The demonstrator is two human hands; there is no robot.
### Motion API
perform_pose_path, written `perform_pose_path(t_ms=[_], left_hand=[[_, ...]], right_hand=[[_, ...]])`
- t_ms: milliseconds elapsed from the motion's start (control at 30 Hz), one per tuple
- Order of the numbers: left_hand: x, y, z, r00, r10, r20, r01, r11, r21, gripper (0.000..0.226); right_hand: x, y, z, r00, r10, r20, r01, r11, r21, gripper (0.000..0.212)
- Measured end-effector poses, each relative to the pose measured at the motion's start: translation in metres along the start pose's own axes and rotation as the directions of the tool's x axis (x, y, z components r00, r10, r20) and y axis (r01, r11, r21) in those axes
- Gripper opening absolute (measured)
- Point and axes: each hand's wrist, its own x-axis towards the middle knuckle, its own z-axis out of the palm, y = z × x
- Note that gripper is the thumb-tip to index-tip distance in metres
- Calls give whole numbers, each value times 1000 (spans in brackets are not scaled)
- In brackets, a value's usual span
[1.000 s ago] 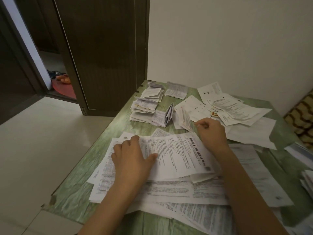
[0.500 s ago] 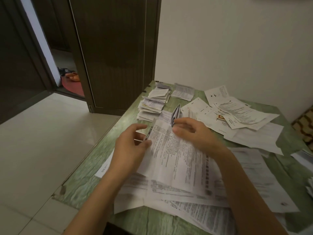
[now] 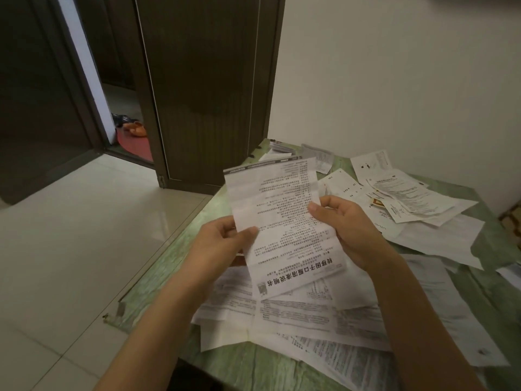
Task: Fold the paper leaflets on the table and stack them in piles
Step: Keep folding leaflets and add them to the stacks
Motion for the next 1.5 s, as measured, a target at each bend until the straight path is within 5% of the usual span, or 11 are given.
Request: perform_pose_path(t_ms=[267, 400, 467, 800, 900, 1000, 1067, 1200, 1300, 1400, 1500], left_hand=[[2, 3, -2, 991, 9, -134, -9, 1000, 7, 33], [6, 6, -5, 973, -164, -160, 117, 957, -267, 18], [7, 4, -5, 963, -260, -68, 222, 913, -342, 38], [3, -5, -10, 983, -30, -182, 36, 999, 32, 8], [0, -4, -7, 997, -20, -70, 27, 996, 90, 18], [-3, -4, -4, 1000, -16, 17, 15, 998, 63, 22], [-2, -2, -3, 1000, -22, 17, 21, 999, 40, 31], [3, 1, -2, 999, -44, 24, 49, 967, -249, 49], [0, -2, 5, 999, 19, 46, -9, 977, -212, 37], [0, -8, 14, 995, 31, -99, -40, 995, -89, 10], [3, -9, 11, 985, 20, -172, -31, 997, -66, 9]], right_hand=[[1, 1, 7, 999, 1, 43, 2, 998, -58, 26], [0, 0, 13, 999, -20, 31, 24, 987, -159, 39], [0, 2, 14, 1000, -17, 17, 20, 987, -162, 44], [3, -1, 17, 994, -108, -16, 106, 990, -94, 29], [0, -4, 17, 987, -49, 151, 84, 969, -232, 31], [-7, -6, 17, 909, 195, 369, -10, 894, -448, 24], [-9, -4, 17, 865, 245, 438, -63, 919, -389, 22], [-4, 2, 18, 978, 89, 191, -52, 980, -192, 17], [2, 6, 24, 994, 44, 99, -43, 999, -16, 14], [1, 7, 31, 992, 63, 106, -59, 997, -40, 16], [1, 8, 34, 988, 102, 118, -96, 994, -52, 20]])
